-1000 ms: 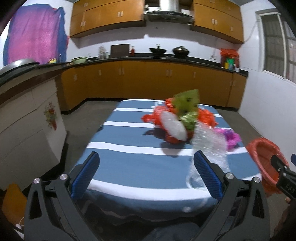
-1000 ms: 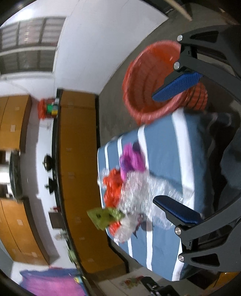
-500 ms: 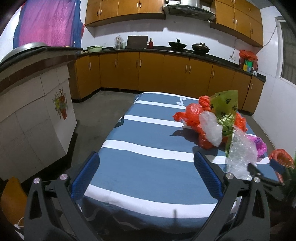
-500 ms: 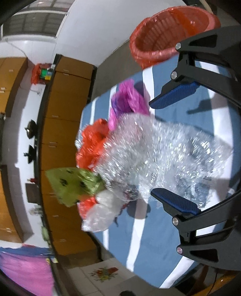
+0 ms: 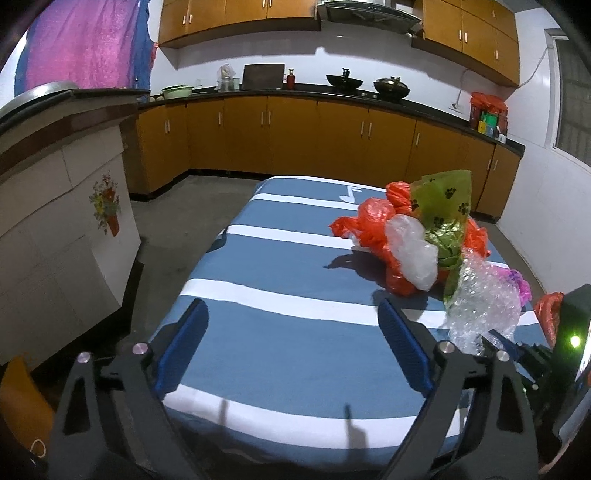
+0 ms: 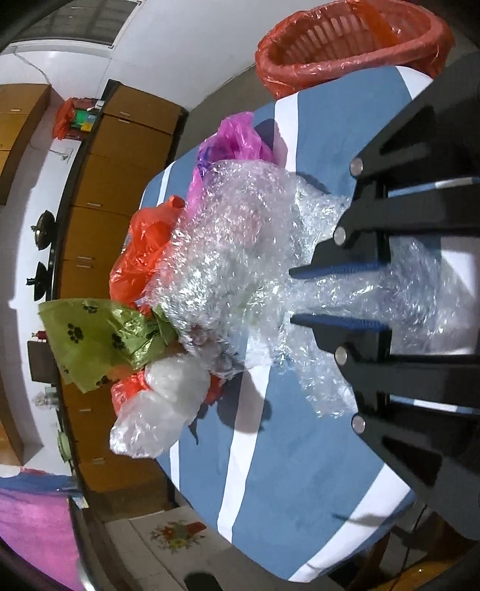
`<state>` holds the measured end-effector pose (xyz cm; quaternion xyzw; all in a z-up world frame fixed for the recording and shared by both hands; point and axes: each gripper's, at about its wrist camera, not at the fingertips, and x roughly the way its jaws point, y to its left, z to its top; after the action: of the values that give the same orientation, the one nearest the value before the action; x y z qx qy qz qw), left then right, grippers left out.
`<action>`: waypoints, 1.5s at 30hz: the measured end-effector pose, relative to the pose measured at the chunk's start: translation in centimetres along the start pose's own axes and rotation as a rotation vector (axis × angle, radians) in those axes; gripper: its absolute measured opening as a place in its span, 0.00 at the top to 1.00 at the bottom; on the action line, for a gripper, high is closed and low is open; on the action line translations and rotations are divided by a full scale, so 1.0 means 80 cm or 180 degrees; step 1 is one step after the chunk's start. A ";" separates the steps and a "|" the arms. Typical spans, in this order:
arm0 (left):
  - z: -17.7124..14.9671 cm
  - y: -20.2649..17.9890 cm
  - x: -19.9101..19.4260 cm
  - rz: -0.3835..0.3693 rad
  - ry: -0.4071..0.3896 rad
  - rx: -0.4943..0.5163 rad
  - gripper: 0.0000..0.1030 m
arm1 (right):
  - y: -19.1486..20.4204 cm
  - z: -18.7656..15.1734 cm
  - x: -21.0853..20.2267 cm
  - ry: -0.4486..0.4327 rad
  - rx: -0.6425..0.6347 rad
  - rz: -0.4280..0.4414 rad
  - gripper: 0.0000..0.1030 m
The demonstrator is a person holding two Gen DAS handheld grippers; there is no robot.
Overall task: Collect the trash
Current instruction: 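Move the right tool to the clear bubble wrap and close on it, then lift the bubble wrap with the right tool while the left tool grasps the white bag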
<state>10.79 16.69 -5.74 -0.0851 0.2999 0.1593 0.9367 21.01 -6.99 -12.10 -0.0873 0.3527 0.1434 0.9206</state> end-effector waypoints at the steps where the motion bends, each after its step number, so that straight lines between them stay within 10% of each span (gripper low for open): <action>1: 0.001 -0.003 0.000 -0.0015 -0.0005 0.0009 0.14 | -0.001 -0.001 -0.003 -0.0027 0.0012 0.0014 0.85; 18: 0.039 -0.095 0.054 -0.0589 0.0100 0.0224 0.31 | -0.064 0.001 -0.076 -0.0499 0.0300 -0.0112 0.87; 30: 0.044 -0.116 0.123 -0.0629 0.0412 0.0238 0.90 | -0.091 -0.006 -0.076 -0.0450 0.0408 -0.0215 0.87; 45: 0.053 -0.083 0.028 -0.0825 -0.0070 0.0229 0.94 | -0.095 -0.003 -0.096 -0.0603 0.0420 -0.0179 0.88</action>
<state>17.08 12.13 -3.20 -0.0876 0.2816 0.0271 0.9551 17.89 -15.79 -6.67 -0.0224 0.2702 0.1015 0.9572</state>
